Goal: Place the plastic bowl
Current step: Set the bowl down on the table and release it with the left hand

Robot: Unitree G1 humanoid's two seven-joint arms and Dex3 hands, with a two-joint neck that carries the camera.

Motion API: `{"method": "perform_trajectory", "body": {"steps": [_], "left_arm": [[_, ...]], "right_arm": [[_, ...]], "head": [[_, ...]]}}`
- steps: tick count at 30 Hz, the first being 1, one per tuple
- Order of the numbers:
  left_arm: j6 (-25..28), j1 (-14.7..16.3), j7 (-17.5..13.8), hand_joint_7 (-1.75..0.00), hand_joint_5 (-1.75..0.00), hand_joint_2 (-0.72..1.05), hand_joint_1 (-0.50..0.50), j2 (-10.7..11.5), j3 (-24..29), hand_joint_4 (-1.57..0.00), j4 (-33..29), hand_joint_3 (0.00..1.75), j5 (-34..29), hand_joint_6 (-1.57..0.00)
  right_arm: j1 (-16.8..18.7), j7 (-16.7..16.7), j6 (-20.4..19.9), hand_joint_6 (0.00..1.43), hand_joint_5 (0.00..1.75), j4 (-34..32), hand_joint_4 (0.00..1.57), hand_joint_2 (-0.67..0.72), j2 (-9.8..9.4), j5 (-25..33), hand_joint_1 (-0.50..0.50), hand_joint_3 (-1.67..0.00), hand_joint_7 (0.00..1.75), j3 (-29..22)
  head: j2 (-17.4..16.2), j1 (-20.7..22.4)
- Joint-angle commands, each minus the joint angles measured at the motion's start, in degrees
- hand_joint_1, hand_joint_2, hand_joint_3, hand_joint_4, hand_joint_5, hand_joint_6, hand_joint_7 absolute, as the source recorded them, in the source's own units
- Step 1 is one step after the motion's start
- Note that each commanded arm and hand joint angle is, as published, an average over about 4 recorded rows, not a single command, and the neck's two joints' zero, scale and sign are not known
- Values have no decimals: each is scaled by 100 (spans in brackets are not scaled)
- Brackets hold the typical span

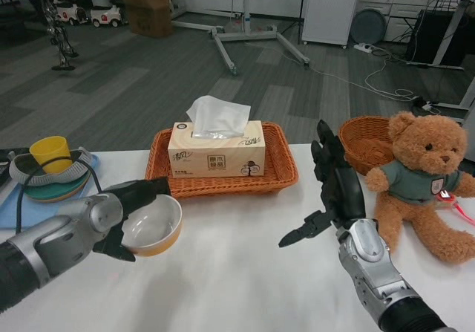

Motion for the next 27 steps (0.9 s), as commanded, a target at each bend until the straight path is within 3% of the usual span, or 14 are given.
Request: {"method": "perform_trajectory", "body": {"steps": [1, 6, 10, 16, 20, 27], "left_arm": [[-359, 153, 4, -168, -175, 60, -50, -288, 109, -138, 587, 175, 157, -129], [-1066, 232, 78, -168, -175, 60, -50, -662, 316, -138, 1600, 175, 383, -128], [-1233, 246, 135, -168, -175, 60, -50, -761, 320, -138, 1892, 175, 425, -128], [-1613, 259, 320, -169, -175, 60, -50, -1068, 272, -137, 2802, 175, 533, -126], [-1881, 259, 425, -175, -175, 60, -50, -1222, 259, -138, 3301, 175, 539, -120], [-2279, 270, 678, -168, -175, 54, -50, -1440, 261, -133, 3830, 175, 487, -105]], "right_arm": [[-32, 15, -18, 0, 0, 23, 0, 34, -43, 51, -46, -8, 0, 5], [-32, 15, -18, 0, 0, 40, 0, 34, -39, 53, -46, -8, 0, 14], [-32, 15, -18, 0, 0, 49, 0, 34, -37, 60, -47, -8, 0, 14], [-32, 15, -18, 0, 0, 91, 0, 34, -15, 60, -46, -8, 0, 25], [-32, 15, -26, 0, 0, 104, 0, 34, -4, 60, -46, -8, 0, 27], [-32, 15, -26, 0, 0, 152, 0, 34, 7, 60, -46, -8, 0, 49]], "head": [[8, 0], [-36, 41], [-95, 94], [-165, 219], [-202, 264], [-232, 321]]}}
